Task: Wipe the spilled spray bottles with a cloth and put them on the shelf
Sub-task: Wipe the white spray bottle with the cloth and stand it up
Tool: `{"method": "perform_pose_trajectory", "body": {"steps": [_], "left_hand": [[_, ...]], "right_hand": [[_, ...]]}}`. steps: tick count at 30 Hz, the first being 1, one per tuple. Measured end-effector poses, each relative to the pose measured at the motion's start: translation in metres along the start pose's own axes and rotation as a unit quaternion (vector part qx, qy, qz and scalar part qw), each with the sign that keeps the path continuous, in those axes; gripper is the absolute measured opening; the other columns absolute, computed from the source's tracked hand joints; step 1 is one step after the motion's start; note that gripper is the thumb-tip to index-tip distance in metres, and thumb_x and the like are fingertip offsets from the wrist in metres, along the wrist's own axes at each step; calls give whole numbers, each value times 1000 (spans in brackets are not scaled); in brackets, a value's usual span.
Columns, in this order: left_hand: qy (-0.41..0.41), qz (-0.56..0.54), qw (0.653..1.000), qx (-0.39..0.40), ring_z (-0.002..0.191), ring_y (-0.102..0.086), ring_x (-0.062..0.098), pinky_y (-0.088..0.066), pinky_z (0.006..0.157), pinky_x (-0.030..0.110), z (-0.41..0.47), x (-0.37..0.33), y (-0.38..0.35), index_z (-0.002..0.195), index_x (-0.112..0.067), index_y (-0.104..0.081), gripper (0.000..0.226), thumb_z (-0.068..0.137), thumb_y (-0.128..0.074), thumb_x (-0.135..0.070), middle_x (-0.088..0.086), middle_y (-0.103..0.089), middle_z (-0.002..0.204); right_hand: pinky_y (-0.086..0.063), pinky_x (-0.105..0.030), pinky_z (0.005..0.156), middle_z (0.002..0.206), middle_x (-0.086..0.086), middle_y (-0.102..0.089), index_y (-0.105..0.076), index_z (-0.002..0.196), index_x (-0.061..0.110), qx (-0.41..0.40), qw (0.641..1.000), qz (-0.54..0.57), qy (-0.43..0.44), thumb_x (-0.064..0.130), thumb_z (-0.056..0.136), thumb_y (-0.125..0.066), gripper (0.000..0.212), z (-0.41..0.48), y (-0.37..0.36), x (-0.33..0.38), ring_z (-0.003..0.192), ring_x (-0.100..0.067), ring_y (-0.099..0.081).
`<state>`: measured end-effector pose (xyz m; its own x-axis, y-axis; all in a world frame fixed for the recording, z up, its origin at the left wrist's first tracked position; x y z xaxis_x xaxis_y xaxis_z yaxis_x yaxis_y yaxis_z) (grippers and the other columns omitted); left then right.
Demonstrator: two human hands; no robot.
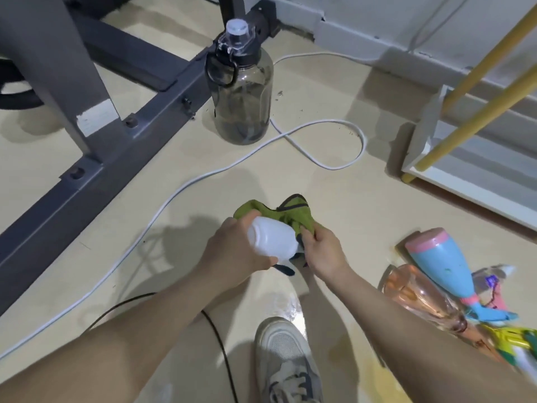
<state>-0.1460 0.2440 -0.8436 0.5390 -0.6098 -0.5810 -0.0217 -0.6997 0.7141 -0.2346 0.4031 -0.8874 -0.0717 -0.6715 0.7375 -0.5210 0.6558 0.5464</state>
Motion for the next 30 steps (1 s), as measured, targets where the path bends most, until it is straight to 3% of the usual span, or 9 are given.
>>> {"method": "perform_pose_trajectory", "body": {"steps": [4, 6, 13, 16, 18, 21, 24, 26, 30], "left_hand": [[-17, -3, 999, -40, 96, -53, 18, -37, 75, 26, 10, -7, 11, 134, -40, -36, 84, 63, -81, -44, -6, -43, 111], [-19, 26, 999, -38, 94, -51, 17, -36, 73, 26, 2, -6, 12, 136, -39, -32, 85, 66, -80, -45, -8, -38, 111], [43, 53, 997, -42, 89, -50, 24, -36, 71, 30, -16, 3, 11, 132, -32, -35, 82, 67, -77, -55, -2, -43, 107], [84, 68, 994, -10, 95, -56, 26, -38, 71, 30, -26, 19, 3, 126, -27, -37, 79, 66, -74, -62, 1, -53, 108], [123, 55, 991, 11, 89, -53, 24, -38, 70, 30, -29, 29, 2, 119, -25, -39, 72, 69, -70, -66, -3, -56, 103], [116, 53, 992, 19, 85, -52, 23, -37, 68, 30, -29, 25, 2, 116, -26, -41, 68, 70, -68, -68, -5, -54, 96], [34, 119, 992, 4, 91, -57, 25, -36, 69, 29, -39, 9, -3, 120, -28, -39, 72, 67, -71, -64, -1, -56, 100], [19, 128, 991, -14, 91, -58, 25, -35, 68, 29, -46, 8, -5, 121, -28, -39, 74, 66, -72, -63, -2, -54, 99], [109, 87, 990, -4, 99, -61, 25, -40, 72, 29, -44, 28, -9, 119, -25, -44, 69, 69, -68, -68, -6, -57, 96]], "right_hand": [[-36, -13, 101, 130, 4, -60, -57, 134, 16, -12, 979, 56, 193, 4, 97, -42, 42, -40, -12, 49, 121, -3, -50], [-32, -13, 104, 143, 5, -50, -47, 143, 16, -11, 982, 2, 190, 1, 95, -41, 51, -26, -13, 24, 134, -10, -42], [-42, -25, 78, 119, -6, -64, -58, 127, 14, 1, 989, -103, 106, 16, 83, -38, 49, 19, -12, -13, 103, -28, -58], [-45, -32, 67, 87, -12, -66, -65, 97, 13, -72, 986, 134, -72, -3, 89, -36, 34, 33, 11, -25, 81, -29, -59], [-50, -31, 69, 87, -9, -67, -66, 91, 16, -139, 960, 227, -83, -6, 88, -34, 39, 23, 34, -22, 80, -23, -60], [-46, -28, 72, 90, -7, -67, -67, 111, 9, -25, 998, 41, 28, -2, 91, -39, 36, -4, 17, -3, 83, -21, -59], [-32, -32, 105, 146, 0, -46, -34, 151, 21, 87, 988, -127, 21, 15, 102, -36, 49, -24, -25, -30, 131, -21, -33], [-28, -43, 112, 158, 7, -30, -22, 154, 32, 68, 987, -143, -7, 20, 103, -33, 53, -11, -20, -40, 141, -18, -21], [-42, -38, 103, 143, -6, -54, -39, 149, 27, 25, 991, -131, 15, 7, 94, -39, 58, -13, -7, -32, 124, -27, -51]]}}
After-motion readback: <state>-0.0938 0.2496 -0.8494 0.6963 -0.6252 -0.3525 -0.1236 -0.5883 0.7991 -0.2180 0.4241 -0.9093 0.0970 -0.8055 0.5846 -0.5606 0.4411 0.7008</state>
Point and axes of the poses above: each hand's wrist, its own z-axis towards the middle knuckle, its own y-axis out of the back of the hand, x = y × z, the point moved 6 cm from there along z, towards the middle knuckle
